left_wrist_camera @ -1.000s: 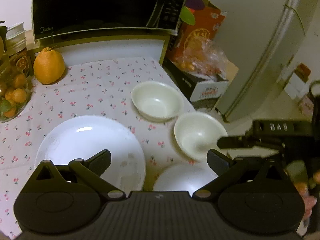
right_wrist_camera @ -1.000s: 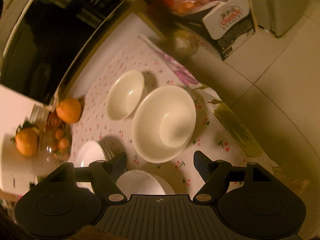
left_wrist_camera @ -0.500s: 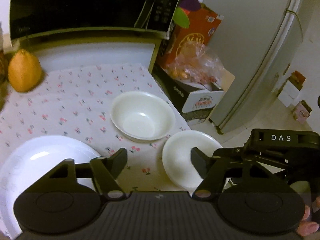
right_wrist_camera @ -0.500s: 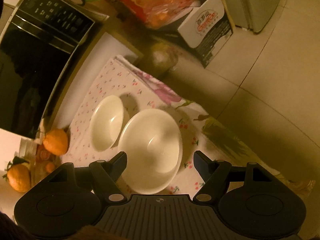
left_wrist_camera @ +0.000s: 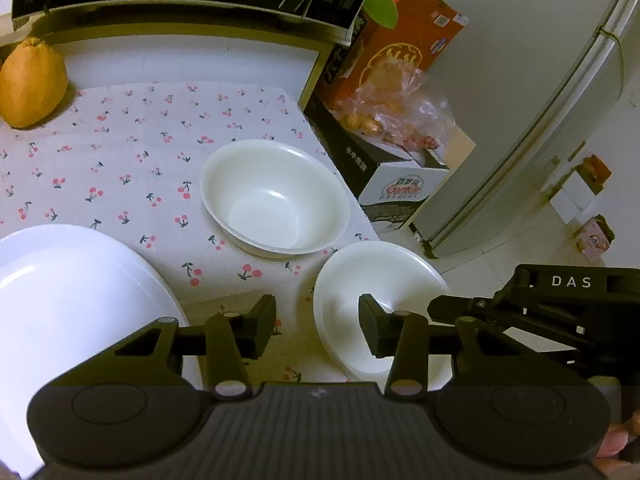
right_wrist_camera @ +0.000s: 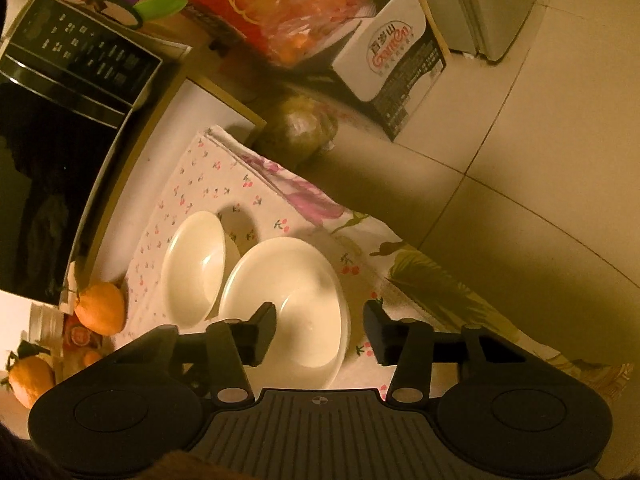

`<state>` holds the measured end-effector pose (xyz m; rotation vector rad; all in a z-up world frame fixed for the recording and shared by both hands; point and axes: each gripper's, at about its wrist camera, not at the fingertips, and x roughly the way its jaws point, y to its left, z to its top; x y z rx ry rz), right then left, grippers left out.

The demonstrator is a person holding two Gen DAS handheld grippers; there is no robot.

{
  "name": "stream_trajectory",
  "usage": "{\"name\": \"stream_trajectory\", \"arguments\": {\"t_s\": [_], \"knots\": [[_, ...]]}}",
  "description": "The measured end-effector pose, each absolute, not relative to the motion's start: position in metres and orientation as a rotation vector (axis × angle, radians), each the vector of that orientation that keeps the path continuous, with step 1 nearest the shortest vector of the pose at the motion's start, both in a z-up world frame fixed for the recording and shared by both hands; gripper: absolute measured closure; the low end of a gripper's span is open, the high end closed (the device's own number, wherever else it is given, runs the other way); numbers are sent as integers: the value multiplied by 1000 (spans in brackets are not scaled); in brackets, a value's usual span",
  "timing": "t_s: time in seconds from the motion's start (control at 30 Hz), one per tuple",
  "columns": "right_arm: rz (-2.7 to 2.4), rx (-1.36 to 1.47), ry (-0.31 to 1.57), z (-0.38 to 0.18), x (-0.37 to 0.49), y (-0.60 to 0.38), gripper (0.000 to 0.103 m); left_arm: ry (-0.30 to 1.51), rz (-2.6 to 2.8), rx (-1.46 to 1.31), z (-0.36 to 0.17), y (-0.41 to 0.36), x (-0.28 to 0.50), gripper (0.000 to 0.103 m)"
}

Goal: Organize plates and bowls
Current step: 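Close the right gripper on the cream bowl rim while the left gripper closes on it too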

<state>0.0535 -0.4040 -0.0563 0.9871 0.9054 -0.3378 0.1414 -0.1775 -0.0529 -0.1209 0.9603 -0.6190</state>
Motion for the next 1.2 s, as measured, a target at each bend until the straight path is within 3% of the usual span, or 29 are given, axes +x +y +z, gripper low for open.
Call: {"name": "stream_trajectory", "arguments": {"t_s": [0.27, 0.37, 0.77, 0.9, 1.2], "knots": [[-357, 993, 912, -62, 53, -406, 81, 967, -609, -129, -58, -177, 144, 73], [-349, 984, 911, -61, 54, -405, 86, 962, -621, -124, -57, -177, 144, 82], [-353, 976, 919, -61, 55, -403, 86, 965, -643, -86, -59, -182, 143, 83], [-343, 972, 918, -60, 56, -403, 86, 969, -661, -74, -62, -184, 143, 88], [-329, 958, 896, -51, 53, -403, 86, 911, -690, -52, -50, -181, 135, 91]]}}
